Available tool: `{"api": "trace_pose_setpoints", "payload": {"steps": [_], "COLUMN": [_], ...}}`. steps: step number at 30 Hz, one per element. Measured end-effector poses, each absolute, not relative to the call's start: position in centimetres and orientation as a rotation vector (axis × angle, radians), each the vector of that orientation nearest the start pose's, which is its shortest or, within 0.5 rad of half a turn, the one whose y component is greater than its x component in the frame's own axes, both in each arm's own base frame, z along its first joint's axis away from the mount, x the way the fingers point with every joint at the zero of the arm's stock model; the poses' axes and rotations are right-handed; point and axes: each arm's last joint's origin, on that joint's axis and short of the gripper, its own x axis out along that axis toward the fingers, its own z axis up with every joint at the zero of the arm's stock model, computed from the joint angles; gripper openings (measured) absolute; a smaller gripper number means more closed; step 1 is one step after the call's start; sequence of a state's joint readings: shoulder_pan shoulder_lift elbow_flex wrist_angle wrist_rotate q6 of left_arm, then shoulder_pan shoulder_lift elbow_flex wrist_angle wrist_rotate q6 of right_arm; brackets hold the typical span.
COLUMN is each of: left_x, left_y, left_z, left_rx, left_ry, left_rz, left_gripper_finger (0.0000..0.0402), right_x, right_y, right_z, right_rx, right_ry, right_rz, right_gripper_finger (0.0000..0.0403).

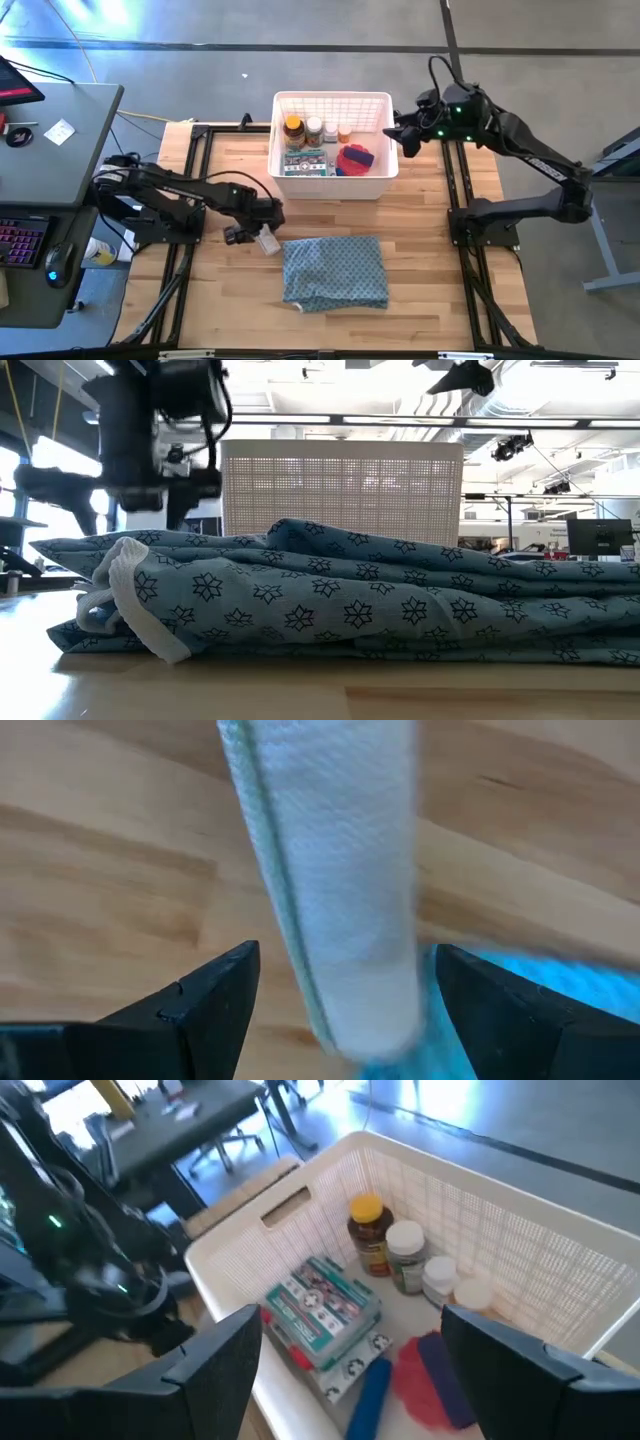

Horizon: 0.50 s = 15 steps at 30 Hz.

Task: Pick & place medical supplies in basket/bin
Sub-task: Put the white bandage into the white bin

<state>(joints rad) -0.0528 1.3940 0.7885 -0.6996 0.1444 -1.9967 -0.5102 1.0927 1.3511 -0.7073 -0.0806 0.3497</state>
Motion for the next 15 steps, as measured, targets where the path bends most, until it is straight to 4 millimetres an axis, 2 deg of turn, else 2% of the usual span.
{"api": "trace_pose_setpoints", "payload": {"steps": [4,10,15], "left_x": [22.7,22.8,22.6], "left_y": [-1.7,-1.5,-1.5], "left_z": [16.6,16.2,15.7], "left_rx": [-1.700,-1.631,-1.584], "left_ry": [1.040,1.003,1.052], "left_rz": [1.243,1.245,1.278], "left_gripper_finger": [0.0335,0.0332,0.0285], "right_x": [17.7,17.5,17.6], "right_y": [-9.6,-9.5,-9.5], "right_z": [41.5,41.5,41.5], "right_rx": [0.496,0.517,0.552], "right_ry": [0.339,0.338,0.333], "right_rz": [-0.495,-0.495,-0.486], "right_gripper_finger": [0.0298,0.0298,0.0298]}}
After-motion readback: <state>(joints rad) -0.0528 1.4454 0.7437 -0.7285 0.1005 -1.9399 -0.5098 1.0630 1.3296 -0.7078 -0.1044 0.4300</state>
